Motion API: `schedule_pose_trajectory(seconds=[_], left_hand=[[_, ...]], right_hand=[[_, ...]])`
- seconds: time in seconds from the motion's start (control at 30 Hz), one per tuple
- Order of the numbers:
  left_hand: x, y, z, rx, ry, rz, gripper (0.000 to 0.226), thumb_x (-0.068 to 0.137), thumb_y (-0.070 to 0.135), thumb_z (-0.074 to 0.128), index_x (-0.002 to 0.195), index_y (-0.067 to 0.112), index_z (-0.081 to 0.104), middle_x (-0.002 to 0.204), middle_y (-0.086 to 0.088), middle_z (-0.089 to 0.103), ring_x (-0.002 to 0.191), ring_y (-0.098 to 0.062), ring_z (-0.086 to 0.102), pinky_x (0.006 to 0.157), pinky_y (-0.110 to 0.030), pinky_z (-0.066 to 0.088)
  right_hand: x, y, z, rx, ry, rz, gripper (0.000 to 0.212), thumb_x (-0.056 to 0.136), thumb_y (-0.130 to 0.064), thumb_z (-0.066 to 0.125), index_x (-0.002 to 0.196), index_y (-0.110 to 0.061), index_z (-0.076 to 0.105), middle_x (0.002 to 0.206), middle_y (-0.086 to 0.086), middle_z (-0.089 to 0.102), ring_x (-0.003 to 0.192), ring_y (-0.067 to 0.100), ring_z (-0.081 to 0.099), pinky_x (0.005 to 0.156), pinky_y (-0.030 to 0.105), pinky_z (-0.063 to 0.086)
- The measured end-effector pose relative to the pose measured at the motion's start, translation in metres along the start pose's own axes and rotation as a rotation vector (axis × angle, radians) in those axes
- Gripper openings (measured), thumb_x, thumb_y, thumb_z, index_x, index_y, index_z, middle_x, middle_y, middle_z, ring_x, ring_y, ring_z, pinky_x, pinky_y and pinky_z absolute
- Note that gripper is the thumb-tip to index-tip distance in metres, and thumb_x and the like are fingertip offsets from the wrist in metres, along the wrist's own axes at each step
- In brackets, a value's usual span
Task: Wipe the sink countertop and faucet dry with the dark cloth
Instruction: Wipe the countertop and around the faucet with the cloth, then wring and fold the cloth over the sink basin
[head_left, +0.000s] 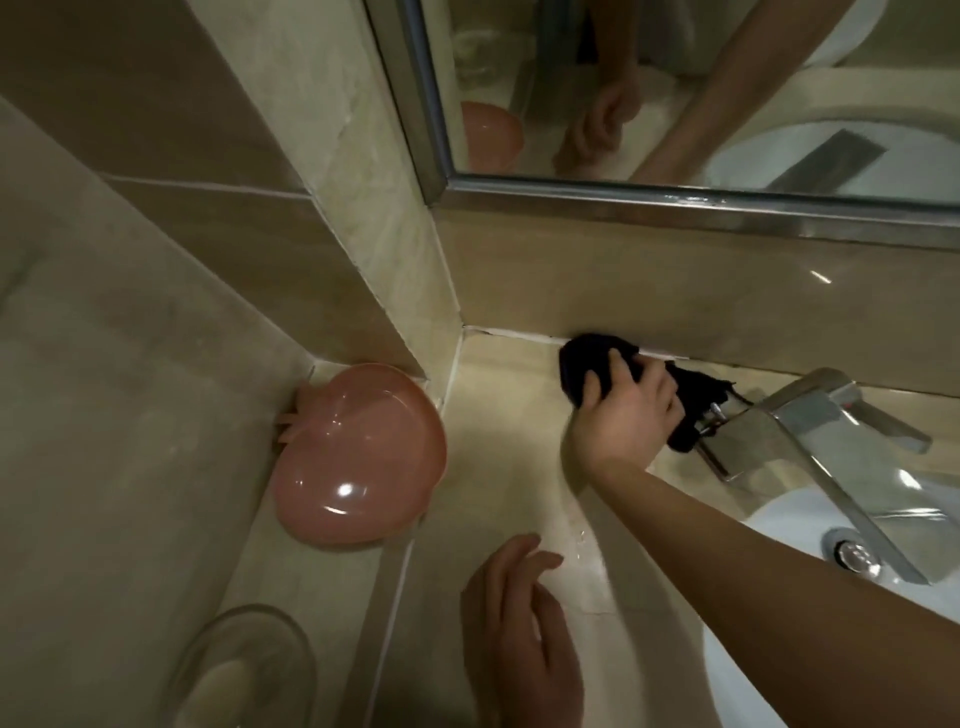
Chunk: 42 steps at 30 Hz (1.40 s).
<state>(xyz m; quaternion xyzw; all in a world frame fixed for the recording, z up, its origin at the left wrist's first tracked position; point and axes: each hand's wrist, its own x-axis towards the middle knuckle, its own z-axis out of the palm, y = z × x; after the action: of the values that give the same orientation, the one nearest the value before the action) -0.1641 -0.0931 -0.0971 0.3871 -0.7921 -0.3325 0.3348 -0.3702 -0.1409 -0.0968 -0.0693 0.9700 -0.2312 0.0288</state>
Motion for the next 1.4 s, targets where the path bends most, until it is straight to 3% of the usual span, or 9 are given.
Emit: schedule_pose_trajectory(seconds=[0.17,0.4,0.53,0.63,0.83,0.97,1.07,1.27,1.4], left_hand=[[-0.024,-0.041,-0.006,0.122,-0.033,0.049,0.037,0.086,0.011,0.043,0.113,0.023,0.065,0.129,0.010,0.057,0.107,-0.020,0.059,0.094,-0.033,0.046],[-0.024,-0.030,0.000,0.113,-0.052,-0.067,0.038,0.094,0.015,0.041,0.129,0.019,0.057,0.129,-0.002,0.058,0.117,-0.017,0.056,0.103,-0.028,0.042],[-0.022,-0.028,-0.006,0.046,-0.034,-0.134,0.043,0.097,0.021,0.040,0.139,0.013,0.048,0.146,-0.004,0.045,0.131,-0.017,0.046,0.111,-0.027,0.035],[-0.022,-0.028,-0.014,0.053,0.012,-0.142,0.043,0.099,0.023,0.042,0.139,0.008,0.048,0.150,-0.003,0.040,0.137,-0.016,0.040,0.114,-0.028,0.030],[-0.041,-0.013,-0.035,0.338,-0.319,0.063,0.044,0.105,0.035,0.033,0.146,0.024,0.044,0.148,0.003,0.049,0.138,-0.020,0.044,0.108,-0.043,0.043],[-0.043,-0.016,-0.053,0.492,-0.586,0.199,0.061,0.091,0.044,0.055,0.149,0.028,0.041,0.147,0.006,0.048,0.135,-0.019,0.044,0.107,-0.042,0.043],[-0.032,-0.010,-0.061,0.521,-0.633,0.233,0.042,0.084,0.036,0.066,0.125,0.031,0.057,0.135,0.009,0.050,0.131,-0.020,0.045,0.105,-0.039,0.042],[-0.016,0.042,-0.083,-0.074,-0.813,-0.142,0.021,0.098,0.022,0.053,0.107,0.040,0.059,0.099,0.016,0.066,0.094,-0.002,0.064,0.082,-0.034,0.055],[-0.015,0.089,-0.094,-0.334,-0.874,-0.213,0.019,0.099,0.015,0.054,0.108,0.028,0.066,0.096,0.010,0.072,0.093,-0.010,0.069,0.085,-0.035,0.057]], right_hand=[[-0.007,-0.008,0.013,-0.085,0.038,-0.131,0.043,0.098,-0.034,0.052,0.138,-0.018,0.058,0.120,0.019,0.053,0.111,0.039,0.046,0.093,0.049,0.037],[-0.020,-0.076,0.032,-0.212,-0.290,-0.548,0.044,0.104,-0.042,0.039,0.146,-0.028,0.038,0.130,0.013,0.046,0.115,0.035,0.046,0.091,0.044,0.038],[-0.062,-0.027,0.024,-0.106,-0.339,-0.832,0.043,0.101,-0.047,0.041,0.143,-0.033,0.045,0.117,0.007,0.050,0.100,0.027,0.045,0.081,0.039,0.036],[-0.101,0.024,0.003,-0.016,-0.568,-1.156,0.042,0.095,-0.051,0.047,0.133,-0.035,0.057,0.108,0.003,0.053,0.088,0.022,0.047,0.075,0.037,0.041],[-0.144,0.110,-0.053,0.175,-0.761,-0.940,0.053,0.091,-0.022,0.058,0.143,-0.021,0.048,0.135,0.000,0.050,0.112,0.021,0.052,0.096,0.033,0.044],[-0.155,0.147,-0.087,0.138,-0.369,-0.669,0.032,0.091,-0.018,0.066,0.123,-0.020,0.063,0.126,-0.005,0.059,0.116,0.021,0.051,0.094,0.035,0.050],[-0.164,0.153,-0.106,0.138,-0.392,-0.667,0.023,0.095,-0.022,0.063,0.118,-0.020,0.066,0.110,-0.006,0.065,0.100,0.018,0.057,0.082,0.028,0.047],[-0.174,0.156,-0.154,0.432,-0.600,-0.431,0.030,0.095,-0.014,0.059,0.117,-0.034,0.056,0.110,-0.016,0.051,0.102,0.003,0.054,0.083,0.017,0.040],[-0.180,0.144,-0.197,0.448,-0.839,-0.425,0.077,0.084,-0.025,0.079,0.144,-0.043,0.034,0.129,-0.025,0.053,0.116,-0.004,0.054,0.094,0.009,0.040]])
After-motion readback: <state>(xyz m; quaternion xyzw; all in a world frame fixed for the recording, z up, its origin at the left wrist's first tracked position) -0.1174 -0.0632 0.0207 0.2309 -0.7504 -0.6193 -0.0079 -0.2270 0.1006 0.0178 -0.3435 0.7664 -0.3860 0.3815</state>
